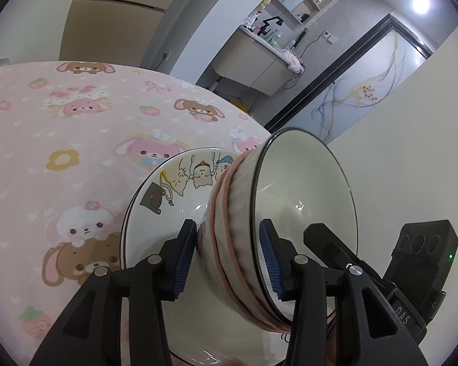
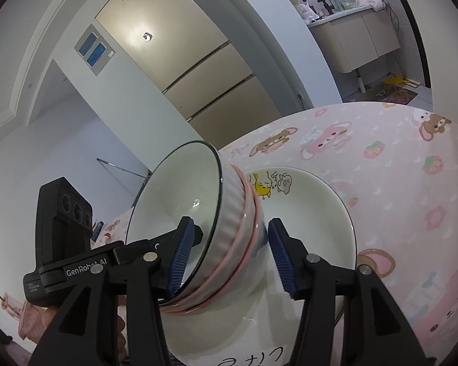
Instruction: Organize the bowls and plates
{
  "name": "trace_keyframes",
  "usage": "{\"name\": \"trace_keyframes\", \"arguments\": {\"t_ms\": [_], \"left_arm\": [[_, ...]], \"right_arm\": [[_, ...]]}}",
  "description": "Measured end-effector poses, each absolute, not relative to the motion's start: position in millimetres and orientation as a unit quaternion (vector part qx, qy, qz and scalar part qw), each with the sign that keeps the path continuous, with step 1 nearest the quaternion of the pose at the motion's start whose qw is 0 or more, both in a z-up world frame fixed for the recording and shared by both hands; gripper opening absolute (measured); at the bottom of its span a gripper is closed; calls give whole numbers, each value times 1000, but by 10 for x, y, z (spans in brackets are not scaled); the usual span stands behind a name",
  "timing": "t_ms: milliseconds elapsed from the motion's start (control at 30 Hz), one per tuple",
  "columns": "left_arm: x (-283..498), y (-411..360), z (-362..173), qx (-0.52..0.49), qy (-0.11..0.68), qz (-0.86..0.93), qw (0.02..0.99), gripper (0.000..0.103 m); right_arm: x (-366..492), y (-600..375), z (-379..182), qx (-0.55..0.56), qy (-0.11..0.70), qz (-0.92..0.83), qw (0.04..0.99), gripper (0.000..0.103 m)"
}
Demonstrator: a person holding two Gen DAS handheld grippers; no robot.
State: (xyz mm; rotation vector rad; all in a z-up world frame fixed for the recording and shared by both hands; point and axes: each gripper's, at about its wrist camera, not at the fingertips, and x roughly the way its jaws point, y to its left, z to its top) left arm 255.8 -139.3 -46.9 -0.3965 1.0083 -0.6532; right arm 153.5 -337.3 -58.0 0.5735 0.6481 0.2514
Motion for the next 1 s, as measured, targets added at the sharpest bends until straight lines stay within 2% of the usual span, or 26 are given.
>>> {"name": "trace_keyframes", "arguments": {"t_ms": [33,67,100,133,200,267,567,800,1000], "left_arm": [[2559,-1383,-478,-188,471,-306,805,44],[2558,-1359,-493,-195,473,-305,803,47],[2543,-1323,-498,-201,471,-305,803,55],[2521,-1287,-490,-206,463,-308,805,60],[2464,-1228,-431,-211,439,-324,811,86],[2423,-1207,-355,-206,426,-329,818,103],[2274,-1057,-87,-153,360,-265,882,103],[1882,-752,525,-66,223,-155,960,103],[1375,-562,835,5,146,-77,986,103]], "right_arm": [[1529,-3377,-580,279,313,122,899,58],[1521,-3381,-576,281,313,122,899,70],[1516,-3382,-566,282,311,120,900,79],[1500,-3385,-551,282,306,119,901,83],[1481,-3390,-515,279,298,117,905,96],[1473,-3375,-484,272,294,121,908,103],[1275,-3184,-193,190,228,113,948,103],[887,-2865,97,71,99,91,988,103],[844,-2574,189,12,93,115,989,103]]}}
